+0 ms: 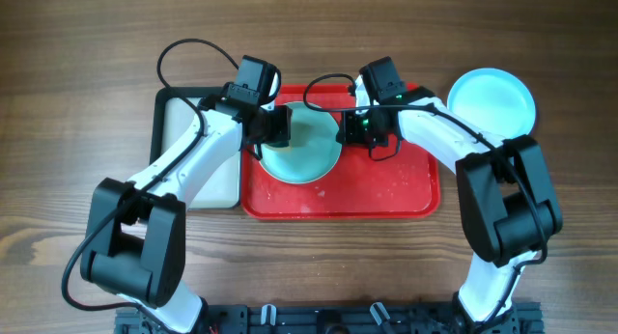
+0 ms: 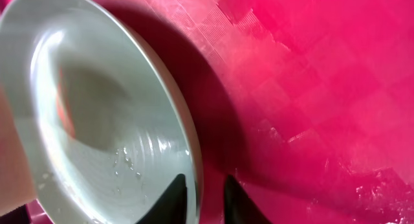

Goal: Clean dirty plates on tray and stack at the side

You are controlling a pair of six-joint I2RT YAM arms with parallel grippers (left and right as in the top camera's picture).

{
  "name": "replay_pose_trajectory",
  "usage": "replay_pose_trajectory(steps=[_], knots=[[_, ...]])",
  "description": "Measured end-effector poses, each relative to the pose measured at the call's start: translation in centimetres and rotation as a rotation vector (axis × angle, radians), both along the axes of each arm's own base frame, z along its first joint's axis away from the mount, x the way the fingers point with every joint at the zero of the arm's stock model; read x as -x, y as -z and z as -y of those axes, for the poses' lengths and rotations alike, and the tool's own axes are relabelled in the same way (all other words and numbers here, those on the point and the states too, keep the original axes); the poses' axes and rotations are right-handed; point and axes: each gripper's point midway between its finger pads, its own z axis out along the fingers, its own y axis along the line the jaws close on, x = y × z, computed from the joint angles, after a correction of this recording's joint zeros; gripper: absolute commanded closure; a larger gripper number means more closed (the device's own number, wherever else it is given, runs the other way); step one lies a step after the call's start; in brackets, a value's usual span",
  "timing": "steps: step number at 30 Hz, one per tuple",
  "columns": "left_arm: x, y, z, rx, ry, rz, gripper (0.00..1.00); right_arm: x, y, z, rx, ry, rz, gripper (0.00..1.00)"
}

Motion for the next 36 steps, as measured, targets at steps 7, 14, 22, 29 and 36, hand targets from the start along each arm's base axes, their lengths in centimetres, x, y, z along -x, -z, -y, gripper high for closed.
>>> replay_pose_trajectory(steps=[7,14,22,29,36], knots=[[-0.1,0.0,0.0,0.001,0.000,0.002,0.96,0.4,0.2,-0.8,0.032,0.007,0.003,0.96],[0.0,1.7,-1.0,-0.052,-0.051,-0.032,0.96,0.5,0.2,-1.2,0.032,0.015,0.003,0.95],[0.0,2.1,-2.0,-0.093,-0.112,-0.043,0.96,0.5,0.2,-1.2,0.031,0.021,0.000,0.96],[0.2,4.8,-1.2,-0.064,-0.128,-0.123,0.96,0.5,0.2,-1.2,0.031,0.024,-0.001,0.96],[1.0,3.8,2.9,0.202,0.016,-0.188,0.96,0.4,0.3,-1.0,0.039,0.031,0.002,0.96]])
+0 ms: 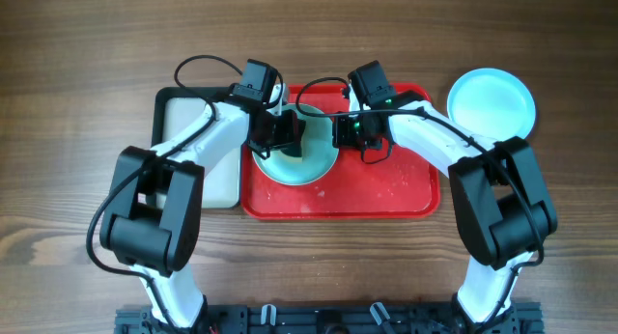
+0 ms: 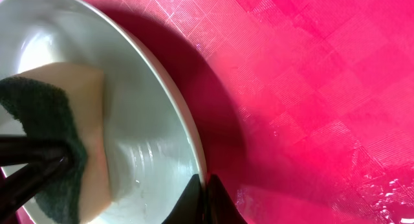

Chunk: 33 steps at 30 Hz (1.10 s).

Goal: Clean dirty plates on tray and stack at the side

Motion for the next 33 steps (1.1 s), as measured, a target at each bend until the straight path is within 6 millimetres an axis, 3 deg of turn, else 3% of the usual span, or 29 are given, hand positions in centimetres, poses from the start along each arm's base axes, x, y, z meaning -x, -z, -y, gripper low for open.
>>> replay_pose_trajectory(steps=[2,5,7,8,12,17,24,28,33], knots=[[-0.5,-2.1,-0.5,0.040,-0.017,0.031,0.96,-0.1,0.0,0.0,-0.001,0.000,0.003,0.96],[-1.6,-10.6,-2.2,0.098,-0.062,0.223,0.96,-0.1,0.0,0.0,-0.002,0.003,0.002,0.96],[-1.2,-13.0,-3.0,0.076,-0.080,0.272,0.96,-0.1,0.0,0.0,-0.002,0.003,0.002,0.96],[-0.9,-13.1,-3.7,0.042,-0.093,0.270,0.96,-0.1,0.0,0.0,-0.002,0.005,0.001,0.96],[-0.6,-10.8,-6.0,-0.100,-0.144,0.225,0.96,-0.1,-0.1,-0.1,-0.005,0.010,0.002,0.96],[-0.3,-7.4,-7.1,-0.175,-0.154,0.168,0.96,-0.1,-0.1,-0.1,-0.005,0.010,0.002,0.96],[-0.5,-0.9,-6.2,-0.202,-0.124,0.079,0.96,-0.2,-0.1,-0.1,-0.005,0.010,0.003,0.96],[0.2,0.3,-4.5,-0.210,-0.080,0.063,0.96,-0.2,-0.1,-0.1,-0.005,0.010,0.003,0.96],[0.0,1.2,-4.0,-0.216,-0.101,0.047,0.96,-0.2,0.0,0.0,-0.002,0.012,0.004,0.96]])
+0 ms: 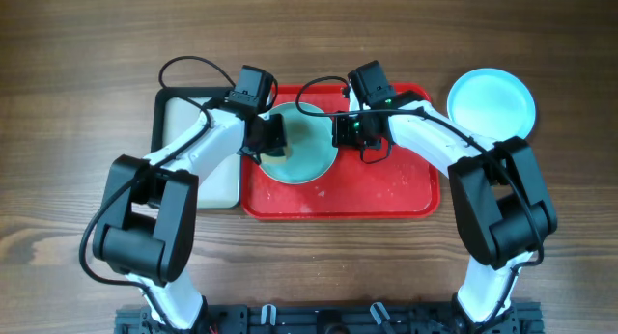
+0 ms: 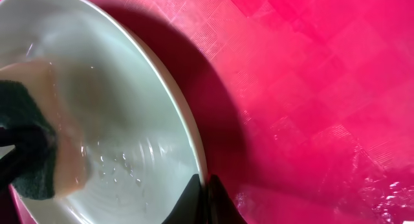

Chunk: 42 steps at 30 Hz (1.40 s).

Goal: Clean dirty plates on tray and stack at the side

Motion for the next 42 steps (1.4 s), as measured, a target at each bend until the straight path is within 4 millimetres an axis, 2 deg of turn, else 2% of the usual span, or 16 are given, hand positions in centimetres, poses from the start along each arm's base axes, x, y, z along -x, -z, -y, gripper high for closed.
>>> replay_pose_trajectory(steps=[3,8,12,14,16,18,20,23,26,28,32,34,35,37,40,42], knots=[[-0.5,-0.1,1.5,0.057,0.018,0.016,0.96,-0.1,0.0,0.2,0.009,0.005,0.004,0.96],[-0.6,-0.5,6.5,0.245,0.122,0.035,0.96,-0.1,0.1,0.2,0.010,0.005,0.004,0.96],[0.0,-1.1,7.7,0.316,0.148,0.015,0.96,-0.1,0.1,0.2,0.009,0.005,0.004,0.96],[0.2,-2.6,7.3,0.333,0.144,0.018,0.96,-0.1,0.0,0.2,0.009,0.005,0.004,0.96],[-0.2,-7.0,5.7,0.346,0.112,0.091,0.96,-0.2,0.0,0.2,0.008,0.005,0.007,0.96],[-0.1,-11.1,1.9,0.291,0.035,0.159,0.96,-0.2,0.0,0.2,0.008,0.005,0.007,0.96],[0.5,-12.2,-2.4,0.182,-0.039,0.175,0.96,-0.2,0.0,0.2,0.008,0.005,0.007,0.96],[1.1,-10.6,-8.9,-0.024,-0.132,0.131,0.96,-0.2,0.0,0.2,0.007,0.007,0.006,0.96],[0.9,-9.3,-12.6,-0.134,-0.170,0.137,0.96,-0.2,0.0,0.2,0.007,0.008,0.006,0.96],[1.1,-7.4,-14.0,-0.182,-0.159,0.121,0.96,-0.2,0.0,0.2,0.007,0.008,0.006,0.96],[1.8,-3.6,-14.8,-0.225,-0.123,0.060,0.96,-0.2,0.0,0.1,0.006,0.008,0.007,0.96],[1.7,-3.2,-14.8,-0.227,-0.117,0.054,0.96,-0.2,0.0,0.1,0.006,0.008,0.007,0.96],[1.6,-3.1,-14.8,-0.227,-0.117,0.054,0.91,-0.2,0.0,0.1,0.006,0.008,0.007,0.95],[1.5,-3.0,-14.8,-0.228,-0.117,0.057,0.49,-0.2,0.0,0.1,0.006,0.008,0.007,0.95],[1.4,-3.1,-14.9,-0.233,-0.107,0.064,0.35,-0.2,0.0,0.1,0.006,0.008,0.007,0.95],[1.4,-3.1,-14.9,-0.234,-0.103,0.065,0.00,-0.2,0.0,0.1,0.006,0.008,0.008,0.95]])
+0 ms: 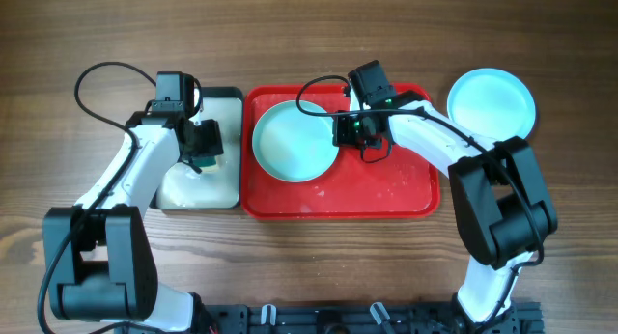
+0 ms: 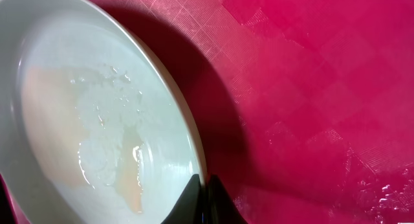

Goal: Clean dirty plates on tray and stack at the side
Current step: 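Return the sponge in the left gripper to the black water tray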

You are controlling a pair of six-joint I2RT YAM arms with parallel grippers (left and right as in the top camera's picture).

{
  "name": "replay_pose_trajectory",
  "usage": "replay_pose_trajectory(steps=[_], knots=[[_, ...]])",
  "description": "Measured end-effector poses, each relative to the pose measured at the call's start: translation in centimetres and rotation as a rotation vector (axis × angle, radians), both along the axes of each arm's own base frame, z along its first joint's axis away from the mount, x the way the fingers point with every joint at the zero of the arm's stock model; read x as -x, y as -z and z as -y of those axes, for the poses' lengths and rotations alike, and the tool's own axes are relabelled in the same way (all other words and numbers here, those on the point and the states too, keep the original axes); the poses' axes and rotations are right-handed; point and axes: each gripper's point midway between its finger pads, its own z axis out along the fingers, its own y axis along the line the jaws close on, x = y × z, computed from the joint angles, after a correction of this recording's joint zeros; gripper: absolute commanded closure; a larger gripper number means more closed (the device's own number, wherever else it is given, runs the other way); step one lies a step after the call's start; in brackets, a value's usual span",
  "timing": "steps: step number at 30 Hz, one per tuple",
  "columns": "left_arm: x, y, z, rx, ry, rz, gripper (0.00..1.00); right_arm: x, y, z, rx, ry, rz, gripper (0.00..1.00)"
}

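Observation:
A pale green plate (image 1: 293, 141) lies on the red tray (image 1: 386, 194), its inside wet with a soapy film (image 2: 97, 133). My right gripper (image 1: 340, 131) is shut on the plate's right rim, and the rim (image 2: 194, 153) runs down between its black fingertips (image 2: 202, 199). My left gripper (image 1: 204, 156) hangs over the white basin (image 1: 227, 184) left of the tray, shut on a green sponge (image 1: 207, 165). A clean light-blue plate (image 1: 491, 100) sits on the table to the right of the tray.
The basin has a dark rim and stands against the red tray's left edge. Water drops glisten on the tray floor (image 2: 362, 185). Black cables loop above both wrists. Wooden tabletop surrounds everything.
My left gripper has left the plate with the sponge and now sits over the white basin. The plate is bare and wet. The right gripper has not moved.
At first my right gripper stood open around the plate's rim, with the left arm at the plate's left side. Then the right one was shut on the rim while the sponge lay in the plate, at the middle and later at its left. Now the sponge is over the basin.

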Motion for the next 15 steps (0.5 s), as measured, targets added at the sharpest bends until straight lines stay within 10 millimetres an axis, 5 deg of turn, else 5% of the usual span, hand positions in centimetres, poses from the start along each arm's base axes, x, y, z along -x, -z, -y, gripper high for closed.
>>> replay_pose_trajectory(steps=[8,15], knots=[[-2.9,-6.1,-0.3,-0.017,-0.008,0.217,0.00,0.0,0.0,0.0,0.000,0.000,0.000,0.95],[-2.9,-6.0,-0.3,-0.017,-0.008,0.216,0.00,0.0,0.0,0.0,0.000,0.000,0.001,0.95]])
